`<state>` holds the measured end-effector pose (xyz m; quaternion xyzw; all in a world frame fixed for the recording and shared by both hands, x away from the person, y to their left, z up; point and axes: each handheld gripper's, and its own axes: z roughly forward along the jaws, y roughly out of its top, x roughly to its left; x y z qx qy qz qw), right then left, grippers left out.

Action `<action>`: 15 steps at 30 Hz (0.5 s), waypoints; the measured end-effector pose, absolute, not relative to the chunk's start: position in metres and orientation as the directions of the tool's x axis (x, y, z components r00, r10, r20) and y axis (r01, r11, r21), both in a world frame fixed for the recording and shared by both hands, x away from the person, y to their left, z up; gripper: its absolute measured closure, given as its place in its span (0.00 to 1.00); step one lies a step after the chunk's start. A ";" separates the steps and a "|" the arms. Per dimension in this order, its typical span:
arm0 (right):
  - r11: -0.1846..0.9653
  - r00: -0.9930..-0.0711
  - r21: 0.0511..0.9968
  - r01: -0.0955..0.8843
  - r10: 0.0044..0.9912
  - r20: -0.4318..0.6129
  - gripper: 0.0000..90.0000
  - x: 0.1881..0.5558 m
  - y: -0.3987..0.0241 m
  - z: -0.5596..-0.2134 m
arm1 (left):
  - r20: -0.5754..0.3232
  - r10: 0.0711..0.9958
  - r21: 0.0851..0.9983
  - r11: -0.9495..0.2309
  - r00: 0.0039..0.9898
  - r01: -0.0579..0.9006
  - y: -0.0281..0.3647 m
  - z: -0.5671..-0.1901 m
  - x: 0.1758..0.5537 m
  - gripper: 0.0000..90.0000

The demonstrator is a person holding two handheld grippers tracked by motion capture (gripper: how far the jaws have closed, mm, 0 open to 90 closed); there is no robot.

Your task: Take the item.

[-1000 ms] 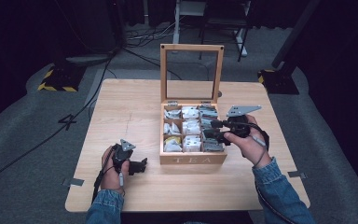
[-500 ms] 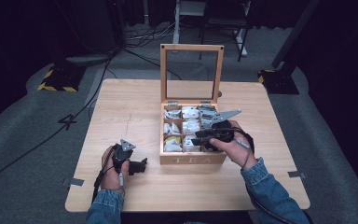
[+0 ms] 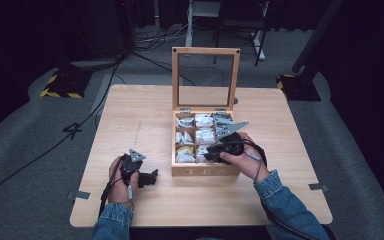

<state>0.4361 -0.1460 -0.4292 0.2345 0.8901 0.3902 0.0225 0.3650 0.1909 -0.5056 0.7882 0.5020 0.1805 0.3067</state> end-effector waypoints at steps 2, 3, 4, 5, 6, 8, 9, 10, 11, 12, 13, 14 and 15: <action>0.598 -0.892 0.696 0.398 0.430 0.141 0.76 0.436 -0.145 -0.432 | -0.023 0.902 0.665 -0.308 0.431 0.681 0.191 -0.506 0.365 0.00; 0.602 -0.892 0.692 0.400 0.430 0.141 0.76 0.436 -0.144 -0.432 | -0.024 0.902 0.665 -0.308 0.431 0.681 0.191 -0.506 0.365 0.00; 0.606 -0.893 0.689 0.397 0.428 0.138 0.77 0.436 -0.143 -0.433 | -0.023 0.902 0.665 -0.308 0.431 0.681 0.191 -0.506 0.365 0.00; 0.606 -0.893 0.689 0.397 0.428 0.138 0.77 0.436 -0.143 -0.433 | -0.023 0.902 0.665 -0.308 0.431 0.681 0.191 -0.506 0.365 0.00; 0.608 -0.894 0.686 0.399 0.424 0.144 0.79 0.436 -0.143 -0.434 | -0.023 0.902 0.665 -0.308 0.431 0.681 0.191 -0.506 0.365 0.00; 0.624 -0.896 0.669 0.405 0.415 0.155 0.81 0.436 -0.141 -0.436 | -0.023 0.902 0.665 -0.308 0.431 0.681 0.191 -0.506 0.365 0.00; 0.624 -0.896 0.669 0.405 0.415 0.155 0.81 0.436 -0.141 -0.436 | -0.023 0.902 0.665 -0.308 0.431 0.681 0.191 -0.506 0.365 0.00; 0.628 -0.895 0.662 0.410 0.415 0.160 0.82 0.436 -0.141 -0.437 | -0.024 0.902 0.665 -0.308 0.431 0.681 0.191 -0.506 0.365 0.00; 0.629 -0.895 0.660 0.411 0.416 0.161 0.83 0.436 -0.141 -0.438 | -0.023 0.902 0.665 -0.308 0.431 0.681 0.191 -0.506 0.365 0.00; 0.632 -0.895 0.656 0.413 0.416 0.162 0.85 0.436 -0.141 -0.439 | -0.023 0.902 0.665 -0.308 0.431 0.681 0.191 -0.506 0.365 0.00; 0.634 -0.894 0.653 0.415 0.417 0.164 0.86 0.436 -0.141 -0.439 | -0.023 0.902 0.664 -0.308 0.431 0.681 0.191 -0.506 0.365 0.00; 0.635 -0.894 0.650 0.417 0.416 0.167 0.87 0.436 -0.141 -0.439 | -0.023 0.902 0.665 -0.308 0.431 0.681 0.191 -0.506 0.365 0.00; 0.639 -0.895 0.646 0.418 0.413 0.171 0.89 0.436 -0.141 -0.440 | -0.023 0.902 0.665 -0.308 0.431 0.681 0.191 -0.506 0.365 0.00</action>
